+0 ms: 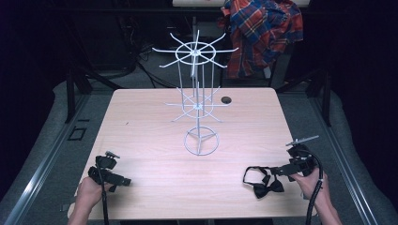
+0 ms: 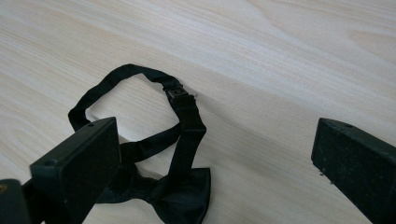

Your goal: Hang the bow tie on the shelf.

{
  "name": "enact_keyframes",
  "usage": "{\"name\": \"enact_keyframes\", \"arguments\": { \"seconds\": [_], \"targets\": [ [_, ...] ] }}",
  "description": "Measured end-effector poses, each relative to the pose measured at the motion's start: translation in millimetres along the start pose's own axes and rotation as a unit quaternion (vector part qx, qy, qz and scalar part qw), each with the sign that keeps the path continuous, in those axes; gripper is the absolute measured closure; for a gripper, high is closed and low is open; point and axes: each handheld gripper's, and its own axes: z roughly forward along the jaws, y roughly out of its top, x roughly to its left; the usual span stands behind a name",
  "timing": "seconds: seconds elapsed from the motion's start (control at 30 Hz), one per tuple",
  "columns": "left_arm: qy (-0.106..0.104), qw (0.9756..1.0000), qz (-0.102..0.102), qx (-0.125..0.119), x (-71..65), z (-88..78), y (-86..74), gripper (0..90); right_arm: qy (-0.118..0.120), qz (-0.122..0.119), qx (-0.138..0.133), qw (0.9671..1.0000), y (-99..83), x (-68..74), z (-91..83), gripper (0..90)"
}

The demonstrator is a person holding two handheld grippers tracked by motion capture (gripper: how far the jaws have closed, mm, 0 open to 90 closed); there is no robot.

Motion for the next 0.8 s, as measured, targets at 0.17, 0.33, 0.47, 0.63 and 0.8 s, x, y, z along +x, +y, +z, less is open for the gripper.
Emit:
{"name": "enact_keyframes", "arguments": {
  "seconds": [0.17, 0.33, 0.47, 0.63, 0.8],
  "targets": [
    [-0.001, 1.0000, 0.002, -0.001, 0.1, -0.3, -1.4, 0.0, -0.004, -0.004, -0.001, 1.0000, 0.1, 2.6, -1.5, 3.7],
    [-0.009, 0.9999, -0.004, -0.004, 2.7, -2.0, -4.4, 0.0, -0.013, -0.016, -0.010, 0.9997, 5.0, 11.8, -4.8, 10.3],
    [-0.009, 1.0000, -0.003, -0.001, 2.7, -1.9, -3.9, 0.0, -0.011, -0.013, -0.009, 0.9998, 7.1, 15.0, -0.5, 14.6],
    [-0.006, 1.0000, -0.003, 0.000, 1.7, -1.3, -3.3, 0.0, -0.006, -0.016, 0.010, 0.9998, 6.6, 18.6, 6.9, 24.4],
    [-0.002, 1.0000, -0.001, 0.002, 1.2, -0.9, -2.4, 0.0, -0.009, -0.023, 0.032, 0.9992, 6.6, 22.1, 16.1, 35.9]
  ]
}}
